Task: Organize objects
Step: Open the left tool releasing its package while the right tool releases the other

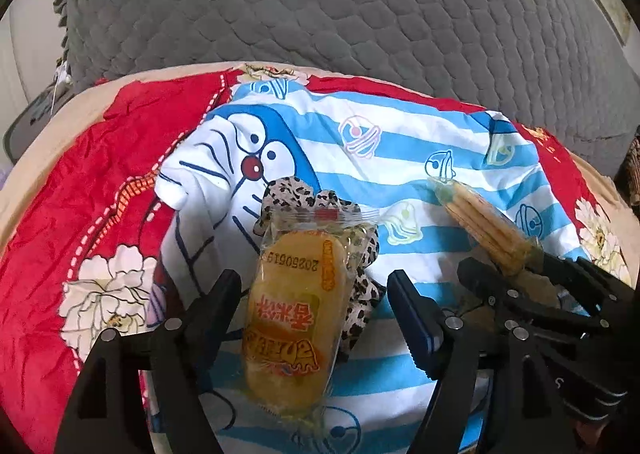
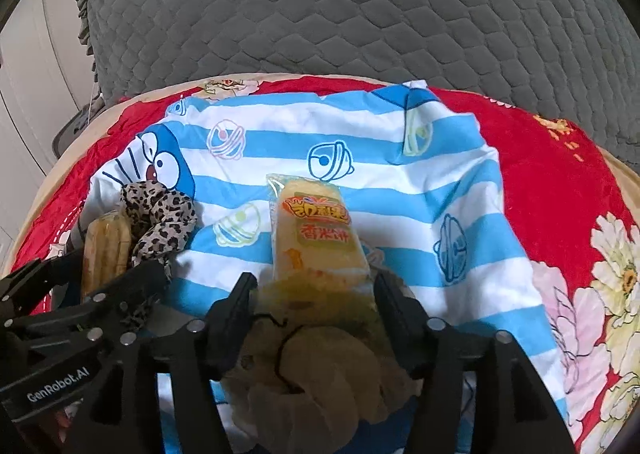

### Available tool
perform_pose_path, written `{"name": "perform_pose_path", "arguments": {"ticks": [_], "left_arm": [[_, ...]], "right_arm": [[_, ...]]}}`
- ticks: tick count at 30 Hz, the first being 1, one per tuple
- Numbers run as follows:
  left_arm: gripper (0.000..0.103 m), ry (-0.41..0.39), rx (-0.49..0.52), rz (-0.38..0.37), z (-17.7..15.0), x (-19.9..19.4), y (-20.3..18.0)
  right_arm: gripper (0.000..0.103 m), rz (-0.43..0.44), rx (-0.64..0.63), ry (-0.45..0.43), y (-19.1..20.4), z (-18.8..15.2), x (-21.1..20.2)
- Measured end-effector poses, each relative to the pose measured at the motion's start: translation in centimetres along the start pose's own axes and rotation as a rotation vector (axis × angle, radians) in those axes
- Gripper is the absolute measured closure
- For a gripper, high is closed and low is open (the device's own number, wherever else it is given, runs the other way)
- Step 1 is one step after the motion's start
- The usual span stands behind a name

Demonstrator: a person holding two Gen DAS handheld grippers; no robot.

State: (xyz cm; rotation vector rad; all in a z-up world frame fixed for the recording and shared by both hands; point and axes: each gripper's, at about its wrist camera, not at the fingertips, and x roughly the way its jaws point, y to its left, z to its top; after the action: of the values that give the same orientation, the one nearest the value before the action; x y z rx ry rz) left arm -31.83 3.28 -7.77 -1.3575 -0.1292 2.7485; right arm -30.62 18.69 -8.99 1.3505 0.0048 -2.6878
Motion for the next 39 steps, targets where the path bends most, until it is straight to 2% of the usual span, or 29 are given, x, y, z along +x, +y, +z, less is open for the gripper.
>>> {"name": "perform_pose_path", "arguments": {"ticks": [7, 13, 27, 34, 39], "left_arm": [[0.025, 0.000, 0.023, 0.012, -0.3, -0.9, 0.2], [0.024, 0.004, 0.033, 0.024, -0.9, -1.3, 0.5], [0.020, 0.025, -0.002, -0.002, -1.7, -3.2, 1.2], [0.020, -0.004, -0.009, -0.017, -2.2, -4.4, 1.6], [0.013, -0.001, 0.000, -0.010, -2.7, -4.8, 1.6]], "right_arm": [[0.028, -0.014, 0.002, -0.004, -0.3, -0.4, -1.2], [0.027, -0.016, 0.015, 0.001, -0.7, -0.9, -1.8], [0.022, -0.016, -0.010, -0.003, 0.1, -2.1, -4.1], [0.021, -0.007, 0.012, -0.018, 0.0, -3.1, -5.0], [0.020, -0.003, 0.008, -0.020, 0.3, -3.9, -5.3]]}}
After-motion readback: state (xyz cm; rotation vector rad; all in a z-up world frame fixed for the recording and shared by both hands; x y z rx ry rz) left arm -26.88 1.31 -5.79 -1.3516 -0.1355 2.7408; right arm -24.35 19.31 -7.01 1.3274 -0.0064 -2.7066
